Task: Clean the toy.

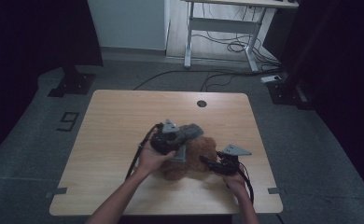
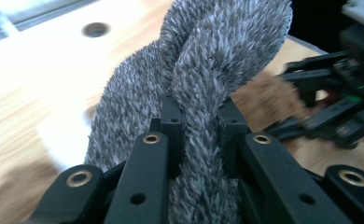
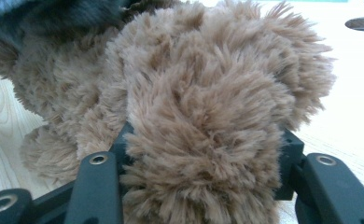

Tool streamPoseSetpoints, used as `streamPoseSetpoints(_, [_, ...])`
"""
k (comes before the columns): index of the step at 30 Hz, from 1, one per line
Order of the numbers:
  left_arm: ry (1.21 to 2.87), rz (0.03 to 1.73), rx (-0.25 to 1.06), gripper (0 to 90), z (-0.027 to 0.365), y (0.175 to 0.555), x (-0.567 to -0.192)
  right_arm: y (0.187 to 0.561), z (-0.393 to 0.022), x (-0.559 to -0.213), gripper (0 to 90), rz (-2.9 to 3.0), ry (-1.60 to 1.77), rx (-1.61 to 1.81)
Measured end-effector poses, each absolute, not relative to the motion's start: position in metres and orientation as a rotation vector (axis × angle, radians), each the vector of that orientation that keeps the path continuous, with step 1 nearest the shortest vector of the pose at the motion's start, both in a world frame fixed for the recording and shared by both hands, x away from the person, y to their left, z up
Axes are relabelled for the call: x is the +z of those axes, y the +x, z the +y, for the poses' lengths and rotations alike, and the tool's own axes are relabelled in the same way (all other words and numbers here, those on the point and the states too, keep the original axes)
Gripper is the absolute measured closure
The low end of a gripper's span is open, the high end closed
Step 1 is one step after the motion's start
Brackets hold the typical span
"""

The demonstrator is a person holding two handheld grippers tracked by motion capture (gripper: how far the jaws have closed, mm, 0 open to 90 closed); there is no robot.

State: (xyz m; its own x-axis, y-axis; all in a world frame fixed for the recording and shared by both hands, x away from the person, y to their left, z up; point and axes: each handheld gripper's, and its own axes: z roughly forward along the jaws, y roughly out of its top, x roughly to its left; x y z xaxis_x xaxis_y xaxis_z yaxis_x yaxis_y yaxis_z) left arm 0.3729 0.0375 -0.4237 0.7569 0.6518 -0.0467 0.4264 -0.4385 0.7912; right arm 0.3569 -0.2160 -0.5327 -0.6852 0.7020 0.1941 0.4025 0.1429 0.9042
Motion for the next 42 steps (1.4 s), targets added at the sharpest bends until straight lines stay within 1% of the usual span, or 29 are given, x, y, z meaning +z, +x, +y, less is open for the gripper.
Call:
streamPoseSetpoints(3, [2.165,0.772,0.292,76.8,0.006,0.376,-0.436,0.357,-0.216,-0.533,44.8,2.147,1.07,1.557])
streamPoseSetpoints(4, [2.201,0.767,0.308,76.6,-0.002,0.376,-0.442,0.357,-0.216,-0.533,44.8,2.149,1.071,1.558])
streamPoseSetpoints(6, [2.2,0.773,0.338,76.5,-0.008,0.377,-0.45,0.357,-0.217,-0.533,44.8,2.147,1.081,1.552])
streamPoseSetpoints(7, [2.181,0.784,0.321,76.5,-0.005,0.377,-0.452,0.358,-0.218,-0.534,44.7,2.147,1.087,1.555])
streamPoseSetpoints(9, [2.167,0.8,0.303,76.6,0.004,0.378,-0.453,0.358,-0.218,-0.534,44.8,2.148,1.084,1.562])
streamPoseSetpoints(11, [2.165,0.831,0.323,76.6,0.016,0.378,-0.455,0.357,-0.217,-0.533,44.8,2.147,1.088,1.559])
streamPoseSetpoints(13, [2.13,0.86,0.286,76.7,0.031,0.378,-0.458,0.357,-0.217,-0.533,44.7,2.147,1.081,1.562])
streamPoseSetpoints(19, [2.124,0.883,0.353,76.7,0.059,0.375,-0.452,0.357,-0.217,-0.534,44.7,2.147,1.078,1.564])
streamPoseSetpoints(25, [2.063,0.972,0.351,76.7,0.096,0.38,-0.453,0.357,-0.217,-0.534,44.6,2.15,1.08,1.572])
streamPoseSetpoints(29, [2.037,1.025,0.372,76.5,0.119,0.379,-0.456,0.357,-0.218,-0.534,44.6,2.147,1.08,1.577])
streamPoseSetpoints(34, [2.016,1.103,0.364,76.6,0.146,0.376,-0.468,0.358,-0.218,-0.535,44.5,2.146,1.086,1.582])
streamPoseSetpoints(37, [2.033,1.139,0.368,76.6,0.156,0.374,-0.476,0.358,-0.219,-0.535,44.5,2.147,1.094,1.59])
streamPoseSetpoints(42, [2.034,1.182,0.305,76.4,0.165,0.373,-0.492,0.359,-0.219,-0.535,44.0,2.146,1.126,1.597])
